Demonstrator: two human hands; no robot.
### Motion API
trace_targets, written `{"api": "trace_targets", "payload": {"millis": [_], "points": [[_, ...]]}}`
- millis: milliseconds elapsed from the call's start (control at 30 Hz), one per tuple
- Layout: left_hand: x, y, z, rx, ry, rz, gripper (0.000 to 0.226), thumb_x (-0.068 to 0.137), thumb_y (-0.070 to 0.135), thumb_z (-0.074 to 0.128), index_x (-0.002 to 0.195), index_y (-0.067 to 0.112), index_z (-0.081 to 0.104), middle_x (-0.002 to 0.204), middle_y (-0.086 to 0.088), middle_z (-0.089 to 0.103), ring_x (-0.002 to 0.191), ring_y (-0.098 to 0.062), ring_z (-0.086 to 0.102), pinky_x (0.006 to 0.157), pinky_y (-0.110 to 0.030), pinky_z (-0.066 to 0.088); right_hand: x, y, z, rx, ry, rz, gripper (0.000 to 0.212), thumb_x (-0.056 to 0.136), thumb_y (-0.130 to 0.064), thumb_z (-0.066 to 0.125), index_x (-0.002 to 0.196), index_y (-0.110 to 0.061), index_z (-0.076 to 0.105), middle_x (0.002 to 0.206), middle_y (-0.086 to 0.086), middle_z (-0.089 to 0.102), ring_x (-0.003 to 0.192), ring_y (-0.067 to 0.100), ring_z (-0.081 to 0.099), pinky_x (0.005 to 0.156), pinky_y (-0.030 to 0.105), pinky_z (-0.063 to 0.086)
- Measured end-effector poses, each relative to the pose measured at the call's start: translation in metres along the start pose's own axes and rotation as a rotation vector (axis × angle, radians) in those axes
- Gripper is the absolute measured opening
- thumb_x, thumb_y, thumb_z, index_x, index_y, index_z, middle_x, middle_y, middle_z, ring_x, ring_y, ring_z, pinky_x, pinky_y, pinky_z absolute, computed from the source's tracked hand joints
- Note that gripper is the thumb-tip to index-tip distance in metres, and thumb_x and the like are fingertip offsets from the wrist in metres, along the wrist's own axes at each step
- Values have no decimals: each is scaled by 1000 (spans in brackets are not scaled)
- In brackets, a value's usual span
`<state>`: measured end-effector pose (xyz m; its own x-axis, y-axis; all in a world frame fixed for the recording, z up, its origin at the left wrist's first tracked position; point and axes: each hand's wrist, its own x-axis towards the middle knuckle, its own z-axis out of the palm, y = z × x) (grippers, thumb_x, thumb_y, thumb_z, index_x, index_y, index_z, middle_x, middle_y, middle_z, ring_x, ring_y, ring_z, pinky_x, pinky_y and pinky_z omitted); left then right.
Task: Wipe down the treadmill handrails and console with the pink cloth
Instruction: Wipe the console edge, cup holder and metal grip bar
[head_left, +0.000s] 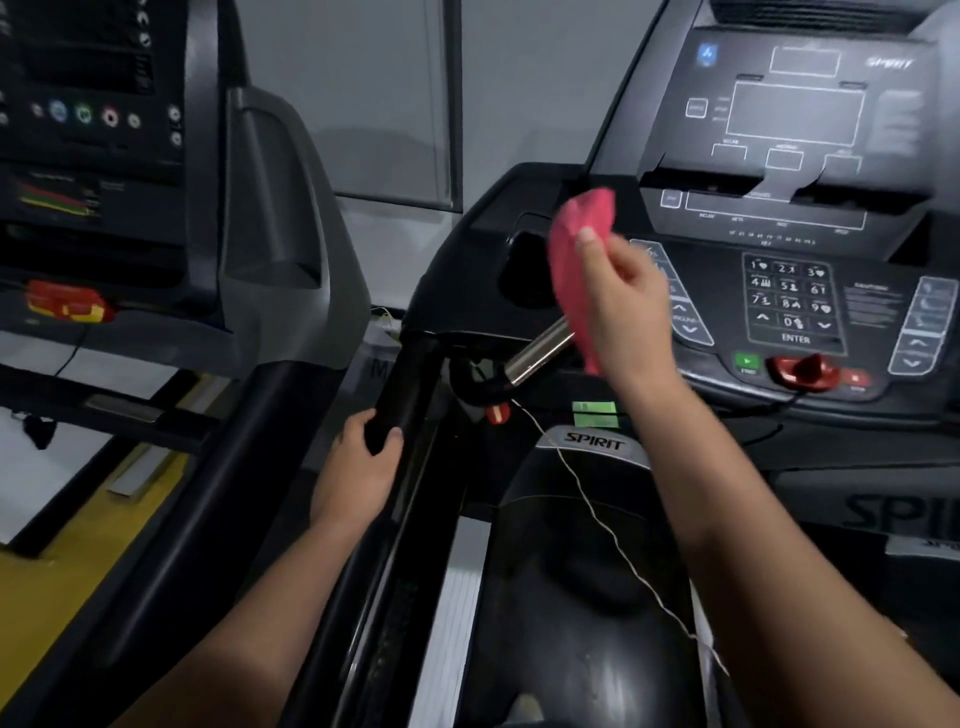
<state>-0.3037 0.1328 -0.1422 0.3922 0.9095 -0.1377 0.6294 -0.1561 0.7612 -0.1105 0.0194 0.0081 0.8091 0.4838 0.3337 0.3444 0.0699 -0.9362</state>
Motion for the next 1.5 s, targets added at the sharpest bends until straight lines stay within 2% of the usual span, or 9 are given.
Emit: {"api": "trace_targets", "payload": {"millis": [100, 200, 467, 633, 833, 967, 1100, 1267, 1500], "points": [[9, 9, 6, 78, 8, -41, 49, 95, 47, 42, 137, 23, 35, 128, -3, 52, 93, -17, 52, 71, -31, 40, 28, 8, -19, -317, 62, -172, 24, 91, -30, 56, 102, -14, 70, 99, 4, 48, 84, -6, 46, 75, 0, 29], [18, 20, 10, 159, -4, -115, 58, 93, 55, 39, 140, 21, 32, 123, -6, 54, 97, -25, 56, 75, -35, 44, 36, 42, -17, -732, 12, -267, 32, 89, -37, 56, 110, -16, 69, 112, 13, 52, 104, 29, 45, 91, 24, 31], [62, 55, 16, 174, -107, -187, 66, 78, 67, 53, 121, 16, 54, 99, -3, 64, 85, -23, 63, 79, -36, 52, 32, 65, -19, -894, -27, -466, 30, 84, -30, 47, 93, -12, 70, 109, 13, 57, 90, 35, 47, 71, 40, 46], [86, 68, 18, 151, -154, -212, 92, 61, 79, 55, 130, 17, 52, 118, -7, 62, 102, -29, 61, 93, -42, 49, 52, 49, -18, -747, -200, 10, 21, 78, -41, 52, 83, -24, 64, 101, 3, 55, 91, 28, 53, 71, 29, 38], [86, 68, 28, 222, -57, -206, 73, 77, 70, 50, 125, 16, 52, 109, -7, 62, 89, -28, 60, 72, -35, 47, 71, 33, -17, -943, -383, 216, 39, 87, -55, 48, 88, -21, 67, 73, 4, 66, 82, 28, 62, 73, 29, 46], [89, 63, 28, 201, -73, -197, 71, 78, 70, 51, 124, 16, 53, 106, -7, 63, 84, -26, 58, 65, -32, 42, 55, 46, -5, -1138, -109, -105, 39, 97, -36, 35, 103, -11, 65, 103, 17, 60, 90, 39, 59, 67, 34, 39], [93, 62, 29, 157, -87, -191, 72, 78, 68, 54, 127, 15, 50, 108, -6, 62, 83, -25, 57, 61, -31, 42, 26, 76, -7, -857, 152, -454, 28, 92, -26, 46, 93, -7, 66, 104, 18, 57, 81, 36, 52, 70, 33, 38], [93, 61, 29, 123, -99, -195, 75, 79, 65, 55, 130, 12, 44, 107, -6, 60, 79, -24, 56, 63, -32, 44, 5, 83, -14, -420, 86, -230, 26, 92, -29, 52, 116, -22, 60, 113, -1, 41, 107, 15, 45, 94, 15, 35], [90, 67, 30, 164, -68, -200, 70, 83, 60, 54, 128, 8, 41, 93, -4, 49, 70, -22, 47, 59, -31, 38, 63, 31, -15, -936, -246, 293, 28, 82, -46, 54, 89, -21, 64, 75, -1, 63, 85, 24, 60, 68, 28, 41]]}}
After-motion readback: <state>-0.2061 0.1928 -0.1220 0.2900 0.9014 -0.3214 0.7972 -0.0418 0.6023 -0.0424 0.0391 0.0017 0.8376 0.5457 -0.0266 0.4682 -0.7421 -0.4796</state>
